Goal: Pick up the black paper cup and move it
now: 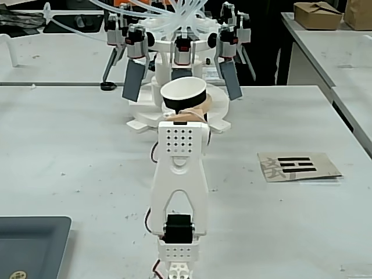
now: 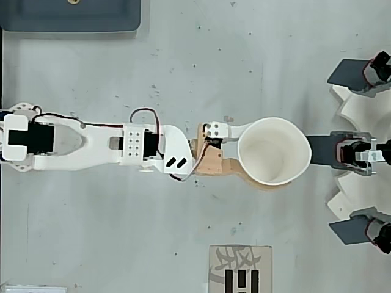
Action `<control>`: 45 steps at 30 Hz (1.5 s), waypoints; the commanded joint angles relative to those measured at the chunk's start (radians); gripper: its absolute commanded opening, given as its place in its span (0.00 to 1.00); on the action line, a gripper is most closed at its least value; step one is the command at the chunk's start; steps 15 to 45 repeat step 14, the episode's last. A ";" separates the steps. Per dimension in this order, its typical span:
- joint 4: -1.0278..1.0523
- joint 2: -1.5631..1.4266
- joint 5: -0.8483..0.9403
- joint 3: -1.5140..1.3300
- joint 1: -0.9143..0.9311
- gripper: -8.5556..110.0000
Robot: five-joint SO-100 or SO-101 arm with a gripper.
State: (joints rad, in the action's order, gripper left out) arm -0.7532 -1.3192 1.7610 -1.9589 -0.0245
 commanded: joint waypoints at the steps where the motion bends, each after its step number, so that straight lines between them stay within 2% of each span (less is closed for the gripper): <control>1: 0.002 -0.023 -0.008 0.048 0.006 0.16; 45: 0.012 -0.034 -0.011 0.046 0.006 0.16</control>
